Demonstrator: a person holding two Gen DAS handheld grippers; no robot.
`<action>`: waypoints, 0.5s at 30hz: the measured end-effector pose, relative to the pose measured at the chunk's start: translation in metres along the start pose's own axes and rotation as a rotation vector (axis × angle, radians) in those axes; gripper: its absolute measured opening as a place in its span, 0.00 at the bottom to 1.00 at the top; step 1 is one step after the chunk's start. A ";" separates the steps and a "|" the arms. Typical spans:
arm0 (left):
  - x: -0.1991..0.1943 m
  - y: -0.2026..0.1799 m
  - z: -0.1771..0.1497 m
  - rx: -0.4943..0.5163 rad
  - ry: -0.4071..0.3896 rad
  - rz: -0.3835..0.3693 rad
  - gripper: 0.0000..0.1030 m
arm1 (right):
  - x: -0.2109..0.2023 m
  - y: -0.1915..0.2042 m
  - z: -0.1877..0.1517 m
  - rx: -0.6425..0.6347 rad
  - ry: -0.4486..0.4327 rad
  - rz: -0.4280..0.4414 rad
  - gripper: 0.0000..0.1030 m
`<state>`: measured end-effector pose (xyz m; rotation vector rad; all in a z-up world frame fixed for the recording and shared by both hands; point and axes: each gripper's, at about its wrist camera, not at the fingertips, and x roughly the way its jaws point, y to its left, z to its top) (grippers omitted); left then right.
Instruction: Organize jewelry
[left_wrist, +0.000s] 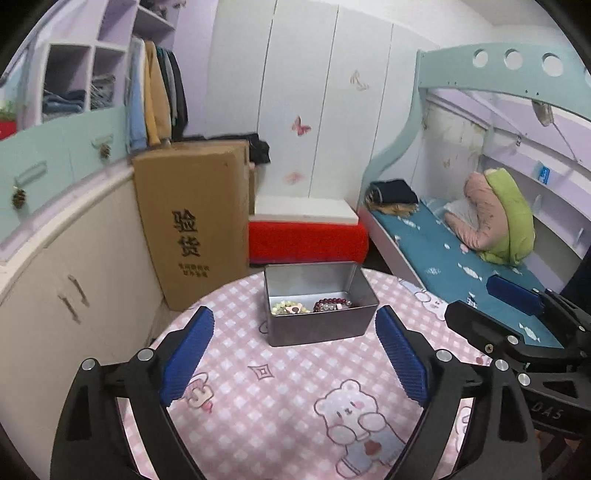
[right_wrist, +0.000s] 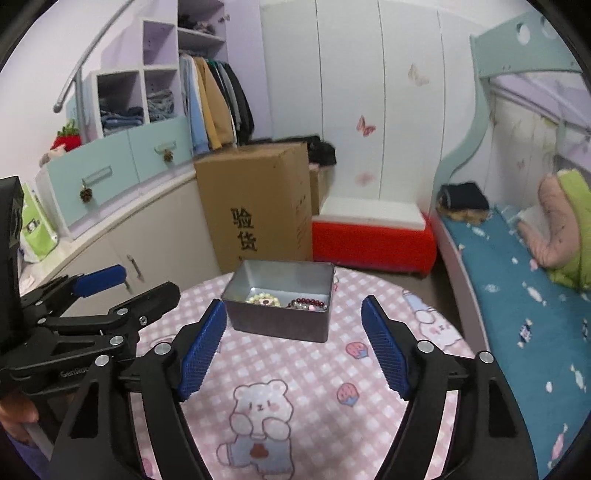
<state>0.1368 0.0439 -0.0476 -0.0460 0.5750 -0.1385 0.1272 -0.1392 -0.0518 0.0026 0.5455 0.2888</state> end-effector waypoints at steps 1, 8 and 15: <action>-0.008 -0.002 -0.001 0.003 -0.008 -0.003 0.84 | -0.012 0.002 -0.002 -0.007 -0.014 0.000 0.72; -0.060 -0.020 -0.014 0.029 -0.096 0.033 0.84 | -0.064 0.009 -0.015 -0.015 -0.072 -0.027 0.74; -0.100 -0.036 -0.024 0.070 -0.186 0.079 0.84 | -0.101 0.017 -0.024 -0.014 -0.138 -0.056 0.74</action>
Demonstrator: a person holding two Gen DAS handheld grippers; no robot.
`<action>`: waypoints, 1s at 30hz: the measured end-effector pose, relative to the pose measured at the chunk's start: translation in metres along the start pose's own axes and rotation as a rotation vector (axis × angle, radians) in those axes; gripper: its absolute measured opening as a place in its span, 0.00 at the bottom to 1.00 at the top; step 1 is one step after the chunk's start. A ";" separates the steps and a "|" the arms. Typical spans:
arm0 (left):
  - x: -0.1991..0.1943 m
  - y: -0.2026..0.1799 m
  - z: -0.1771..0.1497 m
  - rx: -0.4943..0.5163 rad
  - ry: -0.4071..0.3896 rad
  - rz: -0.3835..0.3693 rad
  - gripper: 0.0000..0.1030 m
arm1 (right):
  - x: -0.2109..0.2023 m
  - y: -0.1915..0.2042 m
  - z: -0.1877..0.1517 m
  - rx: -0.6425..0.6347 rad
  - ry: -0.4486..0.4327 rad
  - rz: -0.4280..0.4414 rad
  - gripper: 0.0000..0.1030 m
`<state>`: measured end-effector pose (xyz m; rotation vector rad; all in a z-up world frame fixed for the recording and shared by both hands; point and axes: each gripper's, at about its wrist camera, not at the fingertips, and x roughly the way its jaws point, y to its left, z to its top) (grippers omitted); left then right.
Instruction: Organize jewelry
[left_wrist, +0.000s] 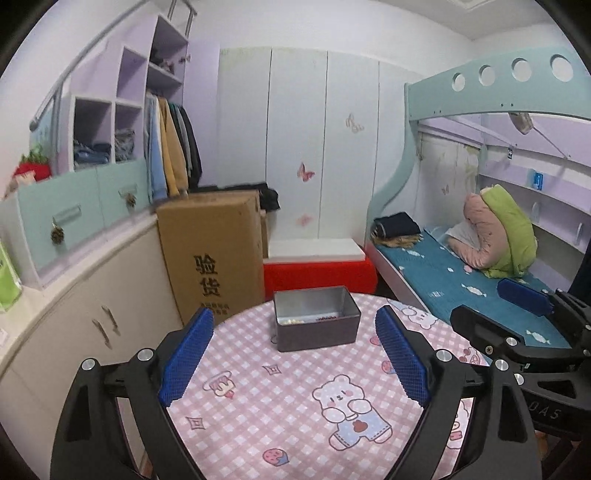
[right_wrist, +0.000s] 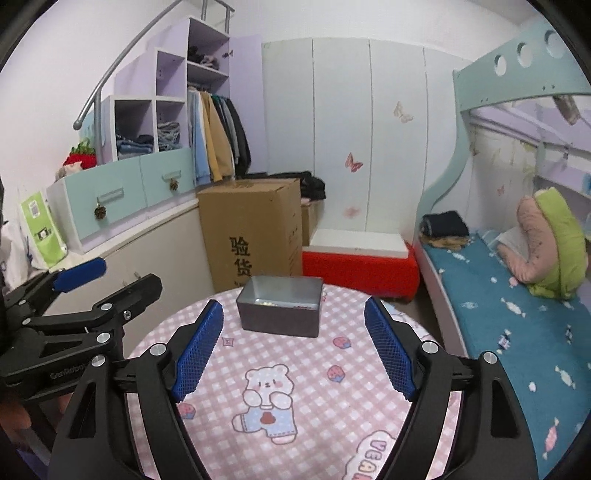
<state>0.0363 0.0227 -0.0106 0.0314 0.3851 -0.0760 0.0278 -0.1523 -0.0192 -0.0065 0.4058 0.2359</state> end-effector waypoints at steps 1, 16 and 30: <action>-0.005 -0.002 0.000 0.006 -0.017 0.004 0.84 | -0.007 0.000 -0.001 -0.001 -0.014 -0.005 0.74; -0.054 -0.018 0.003 0.038 -0.161 0.016 0.84 | -0.062 -0.002 0.002 0.003 -0.116 -0.049 0.80; -0.064 -0.020 0.005 0.032 -0.201 0.020 0.84 | -0.071 0.001 0.003 0.002 -0.136 -0.049 0.81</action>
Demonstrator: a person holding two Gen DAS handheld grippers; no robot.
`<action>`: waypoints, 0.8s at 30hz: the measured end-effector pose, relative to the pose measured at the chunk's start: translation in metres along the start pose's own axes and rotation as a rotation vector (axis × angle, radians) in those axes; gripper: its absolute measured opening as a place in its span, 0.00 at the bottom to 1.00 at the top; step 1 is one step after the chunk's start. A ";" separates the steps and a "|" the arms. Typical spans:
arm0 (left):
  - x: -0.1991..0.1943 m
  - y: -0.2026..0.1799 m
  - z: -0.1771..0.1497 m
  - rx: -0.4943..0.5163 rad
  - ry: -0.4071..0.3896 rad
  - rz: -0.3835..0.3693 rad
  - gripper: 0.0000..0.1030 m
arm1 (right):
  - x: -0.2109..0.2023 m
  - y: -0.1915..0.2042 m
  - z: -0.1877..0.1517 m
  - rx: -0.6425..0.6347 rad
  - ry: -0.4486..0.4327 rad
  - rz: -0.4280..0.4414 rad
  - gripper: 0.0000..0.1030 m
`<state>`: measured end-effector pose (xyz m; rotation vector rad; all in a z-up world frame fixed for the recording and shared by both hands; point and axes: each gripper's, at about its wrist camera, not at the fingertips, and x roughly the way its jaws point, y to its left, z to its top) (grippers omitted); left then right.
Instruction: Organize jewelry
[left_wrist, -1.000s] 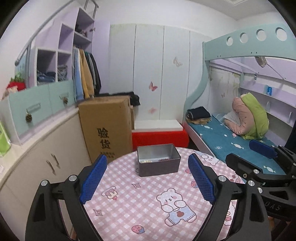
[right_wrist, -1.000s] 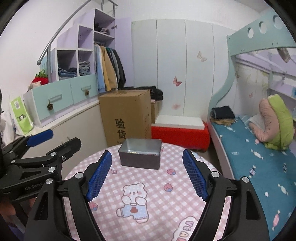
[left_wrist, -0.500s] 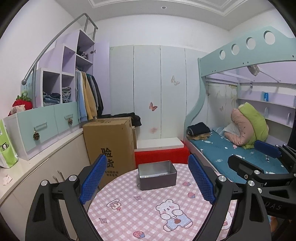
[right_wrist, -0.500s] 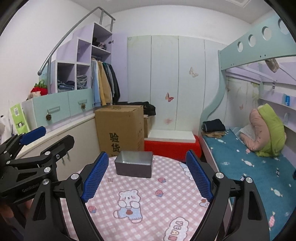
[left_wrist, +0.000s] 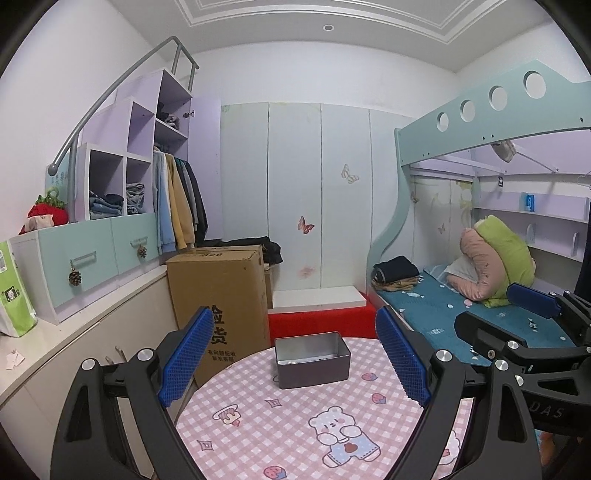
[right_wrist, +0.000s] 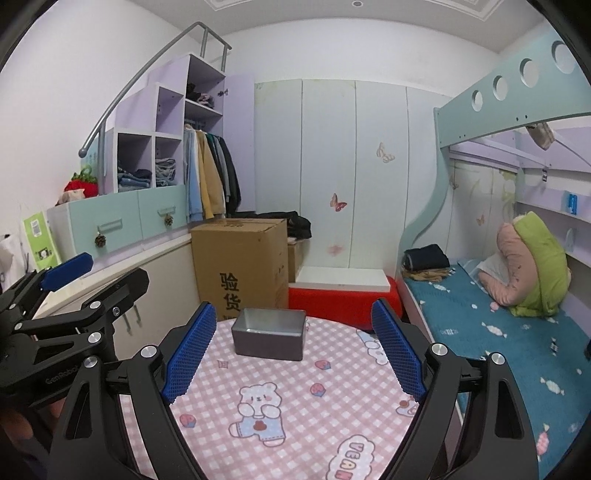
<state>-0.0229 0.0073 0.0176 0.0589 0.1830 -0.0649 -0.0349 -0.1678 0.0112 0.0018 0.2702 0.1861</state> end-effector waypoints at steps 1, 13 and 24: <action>0.000 0.000 0.000 0.000 -0.003 0.001 0.84 | 0.000 0.000 0.000 0.000 -0.001 0.000 0.81; 0.002 -0.001 -0.001 -0.003 0.004 -0.004 0.84 | 0.001 -0.002 0.000 0.002 0.008 0.002 0.81; 0.004 -0.001 -0.002 0.001 0.006 -0.003 0.84 | 0.005 -0.005 -0.001 0.013 0.019 0.008 0.81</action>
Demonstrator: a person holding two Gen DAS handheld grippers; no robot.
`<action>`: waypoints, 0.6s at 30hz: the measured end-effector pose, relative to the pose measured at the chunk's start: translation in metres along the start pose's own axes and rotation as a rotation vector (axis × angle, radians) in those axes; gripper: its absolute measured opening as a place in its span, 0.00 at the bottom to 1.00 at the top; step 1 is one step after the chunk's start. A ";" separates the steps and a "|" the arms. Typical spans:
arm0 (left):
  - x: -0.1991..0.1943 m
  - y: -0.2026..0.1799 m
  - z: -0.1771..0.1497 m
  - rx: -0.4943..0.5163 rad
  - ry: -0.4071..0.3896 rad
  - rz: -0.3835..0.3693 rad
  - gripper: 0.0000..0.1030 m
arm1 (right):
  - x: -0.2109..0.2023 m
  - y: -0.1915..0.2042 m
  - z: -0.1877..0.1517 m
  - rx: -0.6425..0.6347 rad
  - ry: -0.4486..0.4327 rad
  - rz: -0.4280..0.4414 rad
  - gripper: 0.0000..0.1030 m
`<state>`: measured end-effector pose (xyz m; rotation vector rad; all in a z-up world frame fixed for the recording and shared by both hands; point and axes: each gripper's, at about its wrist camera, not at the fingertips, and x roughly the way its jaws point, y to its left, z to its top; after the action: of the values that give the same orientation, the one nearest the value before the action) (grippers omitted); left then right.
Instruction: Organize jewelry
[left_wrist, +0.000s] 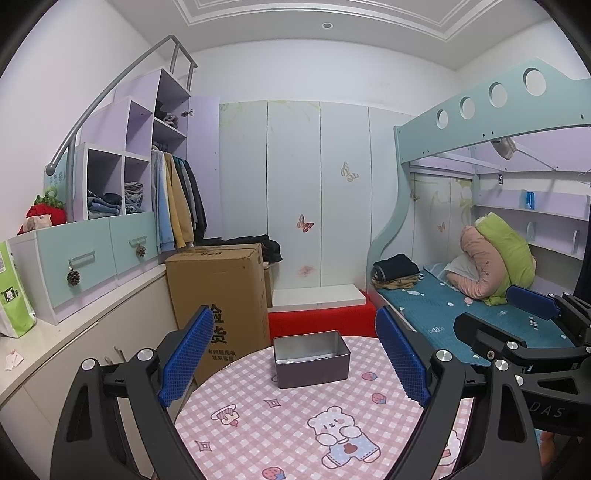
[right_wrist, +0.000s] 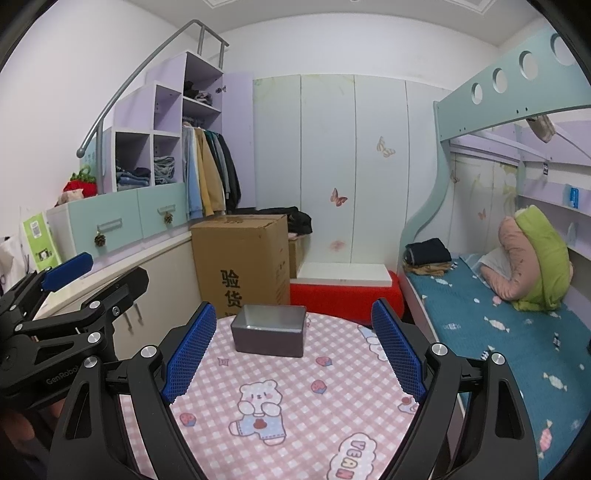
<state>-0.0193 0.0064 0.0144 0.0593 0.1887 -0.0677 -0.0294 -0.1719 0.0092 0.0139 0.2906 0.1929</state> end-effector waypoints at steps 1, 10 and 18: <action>0.000 0.000 0.000 -0.001 -0.001 0.000 0.84 | 0.001 0.000 0.000 0.000 0.000 0.000 0.81; 0.006 -0.002 -0.002 0.004 0.010 0.001 0.84 | 0.005 0.001 -0.003 0.009 0.013 0.006 0.81; 0.009 -0.002 -0.005 0.002 0.017 -0.004 0.84 | 0.012 -0.003 -0.008 0.016 0.024 0.005 0.81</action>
<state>-0.0113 0.0044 0.0080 0.0616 0.2054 -0.0714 -0.0201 -0.1728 -0.0022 0.0285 0.3157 0.1959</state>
